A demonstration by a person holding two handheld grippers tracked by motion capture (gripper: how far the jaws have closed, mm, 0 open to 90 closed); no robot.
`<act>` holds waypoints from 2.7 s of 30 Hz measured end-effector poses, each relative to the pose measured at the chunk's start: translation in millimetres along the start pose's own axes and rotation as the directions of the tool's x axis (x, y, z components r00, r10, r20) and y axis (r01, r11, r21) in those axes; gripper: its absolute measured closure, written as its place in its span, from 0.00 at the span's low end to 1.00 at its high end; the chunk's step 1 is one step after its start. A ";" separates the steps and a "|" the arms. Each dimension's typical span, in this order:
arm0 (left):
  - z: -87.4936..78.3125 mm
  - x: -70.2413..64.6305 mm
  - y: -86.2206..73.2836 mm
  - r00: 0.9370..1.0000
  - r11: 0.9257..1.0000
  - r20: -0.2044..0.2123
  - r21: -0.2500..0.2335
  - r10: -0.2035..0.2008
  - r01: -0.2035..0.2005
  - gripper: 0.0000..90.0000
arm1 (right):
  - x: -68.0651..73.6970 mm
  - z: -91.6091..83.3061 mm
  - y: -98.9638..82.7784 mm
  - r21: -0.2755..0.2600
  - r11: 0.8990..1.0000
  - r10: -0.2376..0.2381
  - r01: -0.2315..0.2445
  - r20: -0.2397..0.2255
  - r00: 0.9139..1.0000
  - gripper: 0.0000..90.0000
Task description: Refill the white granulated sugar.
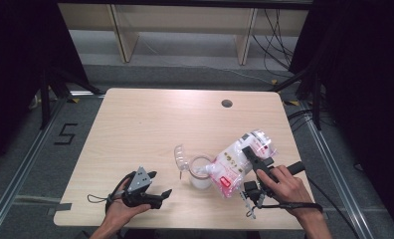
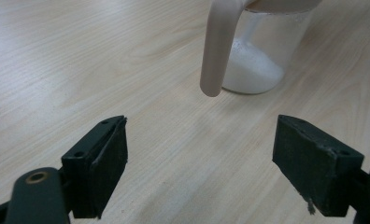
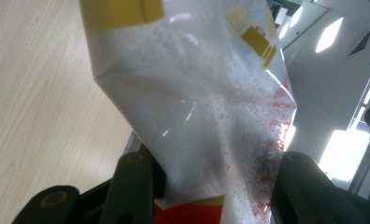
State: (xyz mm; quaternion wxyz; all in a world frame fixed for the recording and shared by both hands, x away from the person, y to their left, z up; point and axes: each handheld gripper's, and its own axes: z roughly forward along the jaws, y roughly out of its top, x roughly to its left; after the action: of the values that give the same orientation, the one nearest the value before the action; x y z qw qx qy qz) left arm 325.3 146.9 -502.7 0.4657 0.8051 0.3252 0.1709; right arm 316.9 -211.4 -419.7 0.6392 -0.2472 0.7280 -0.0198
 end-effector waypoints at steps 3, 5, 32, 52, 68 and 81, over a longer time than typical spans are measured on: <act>0.2 -0.3 -0.1 1.000 1.000 0.001 -0.001 -0.005 0.005 0.20 | 0.0 0.0 -0.3 -0.001 1.000 -0.002 0.002 0.001 1.000 0.70; 0.8 -0.6 -0.3 1.000 1.000 0.005 -0.005 -0.011 0.011 0.20 | 1.0 -0.7 -0.4 0.008 1.000 0.013 -0.013 -0.004 1.000 0.70; 0.8 0.2 -0.3 1.000 1.000 0.003 0.002 0.002 -0.002 0.20 | 0.9 -2.6 -1.4 0.024 1.000 0.020 -0.020 0.002 1.000 0.70; 0.8 -0.6 -0.4 1.000 1.000 0.005 -0.005 -0.012 0.012 0.20 | 1.6 -1.8 -1.2 0.014 0.999 0.028 -0.028 0.000 1.000 0.70; 0.7 -0.4 -0.3 1.000 1.000 0.006 -0.005 -0.007 0.007 0.20 | 1.4 -1.7 -1.9 0.016 1.000 0.024 -0.023 -0.005 1.000 0.70; 0.6 -0.3 -0.4 1.000 1.000 0.004 0.001 -0.009 0.009 0.20 | 2.2 -2.4 -1.9 0.020 0.999 0.039 -0.039 -0.002 0.999 0.70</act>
State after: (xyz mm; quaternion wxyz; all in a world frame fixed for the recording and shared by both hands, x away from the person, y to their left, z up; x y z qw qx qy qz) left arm 325.3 146.5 -503.4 0.4667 0.8043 0.3277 0.1670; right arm 315.1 -214.5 -420.6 0.6412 -0.2266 0.7330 -0.0150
